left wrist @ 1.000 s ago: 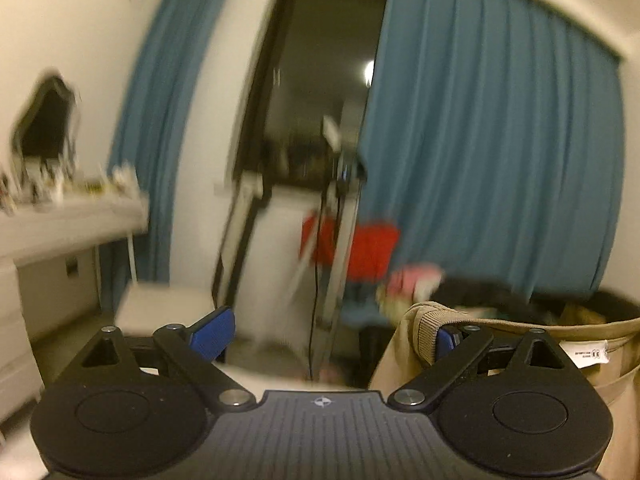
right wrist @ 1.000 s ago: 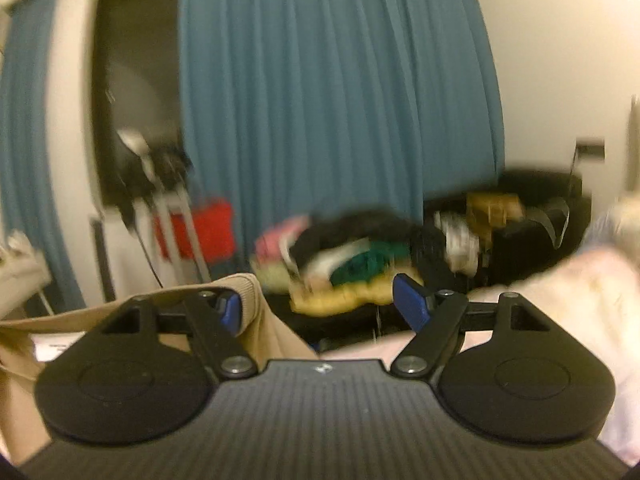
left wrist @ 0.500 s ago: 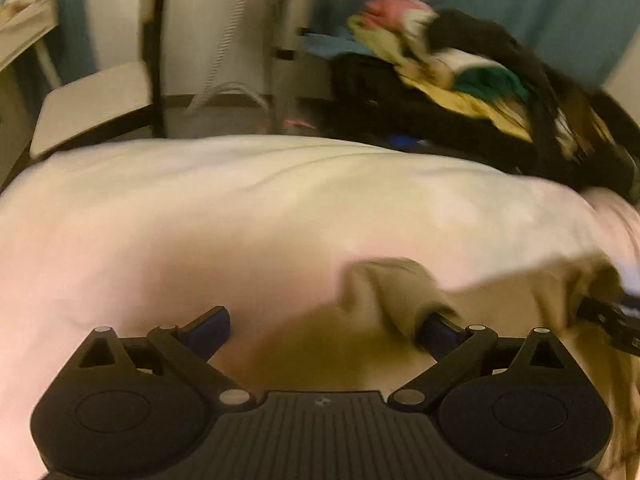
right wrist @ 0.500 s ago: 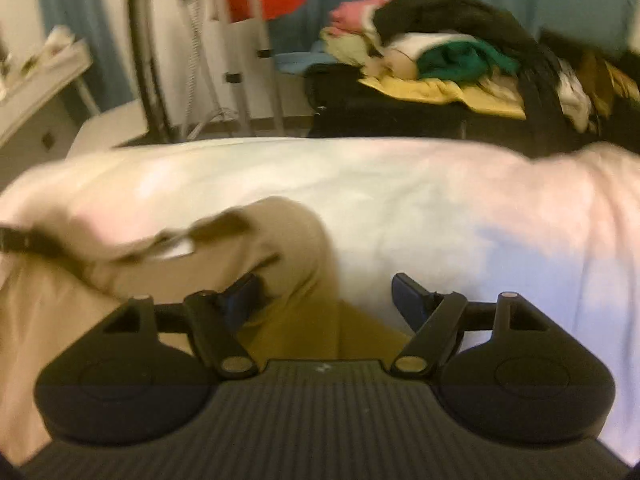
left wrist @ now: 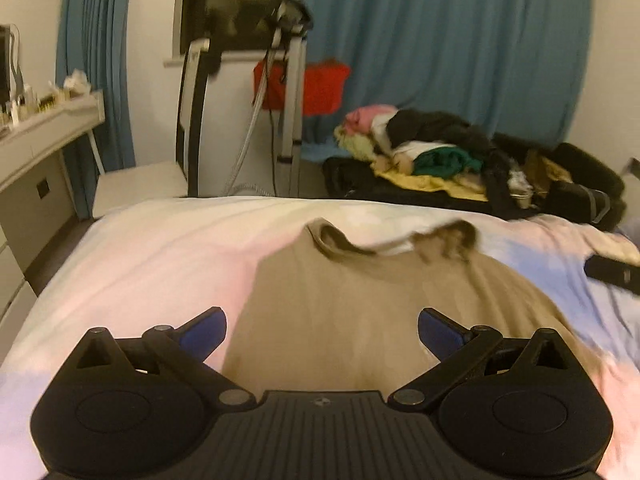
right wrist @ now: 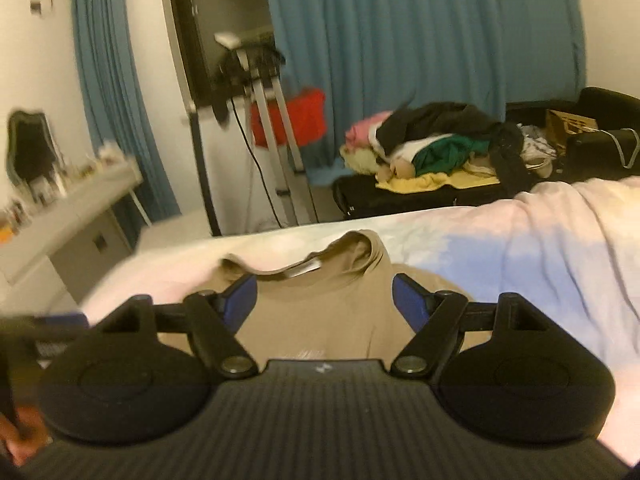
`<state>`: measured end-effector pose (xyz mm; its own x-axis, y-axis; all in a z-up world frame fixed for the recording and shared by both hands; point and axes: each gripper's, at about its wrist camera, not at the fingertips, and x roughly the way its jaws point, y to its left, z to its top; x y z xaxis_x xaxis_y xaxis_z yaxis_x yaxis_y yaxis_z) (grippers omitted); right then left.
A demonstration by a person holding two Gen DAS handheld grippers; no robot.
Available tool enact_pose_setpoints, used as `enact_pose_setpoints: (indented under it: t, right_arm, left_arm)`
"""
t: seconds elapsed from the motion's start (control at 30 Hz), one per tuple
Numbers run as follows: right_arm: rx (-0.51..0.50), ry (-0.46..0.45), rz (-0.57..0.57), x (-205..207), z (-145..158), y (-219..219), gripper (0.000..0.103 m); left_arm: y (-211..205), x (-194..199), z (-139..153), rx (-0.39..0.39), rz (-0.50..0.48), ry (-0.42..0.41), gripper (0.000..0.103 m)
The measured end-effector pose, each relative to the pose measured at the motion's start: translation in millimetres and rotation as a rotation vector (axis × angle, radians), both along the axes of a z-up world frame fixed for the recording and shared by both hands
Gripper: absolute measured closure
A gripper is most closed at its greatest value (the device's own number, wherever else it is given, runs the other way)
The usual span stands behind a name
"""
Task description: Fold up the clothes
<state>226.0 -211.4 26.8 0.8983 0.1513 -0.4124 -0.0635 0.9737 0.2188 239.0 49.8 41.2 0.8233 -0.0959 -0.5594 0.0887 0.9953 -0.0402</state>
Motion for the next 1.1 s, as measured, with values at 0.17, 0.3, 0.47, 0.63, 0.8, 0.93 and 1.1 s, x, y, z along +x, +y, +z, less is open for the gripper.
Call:
enact_pose_setpoints:
  t: [0.17,0.3,0.47,0.63,0.8,0.93,1.1]
  right_arm:
    - [0.008,-0.072,0.014,-87,2,1,0.027]
    - [0.015,-0.125,0.02,-146,-2,-2,0.027]
    - [0.059,-0.18,0.015,-180,-23,-16,0.027]
    - [0.13,-0.161,0.012,-188,-46,-27,0.026]
    - [0.143,-0.138,0.001,-181,-57,-27,0.026]
    - [0.161,-0.086,-0.008,-172,-70,-26,0.026]
    - [0.159,-0.047,-0.023,-165,-81,-26,0.026]
  left_arm:
    - [-7,-114,5,0.02,-0.046,-0.113,0.0]
    - [-6,-168,8,0.03,-0.025,-0.172,0.0]
    - [-2,-207,10,-0.01,-0.02,-0.208,0.0]
    - [-3,-209,-4,-0.03,-0.004,-0.169,0.0]
    - [4,-186,-21,-0.069,0.036,-0.077,0.0]
    - [28,-161,-34,-0.154,0.104,0.014,0.001]
    - [64,-131,-51,-0.266,0.195,0.09,0.004]
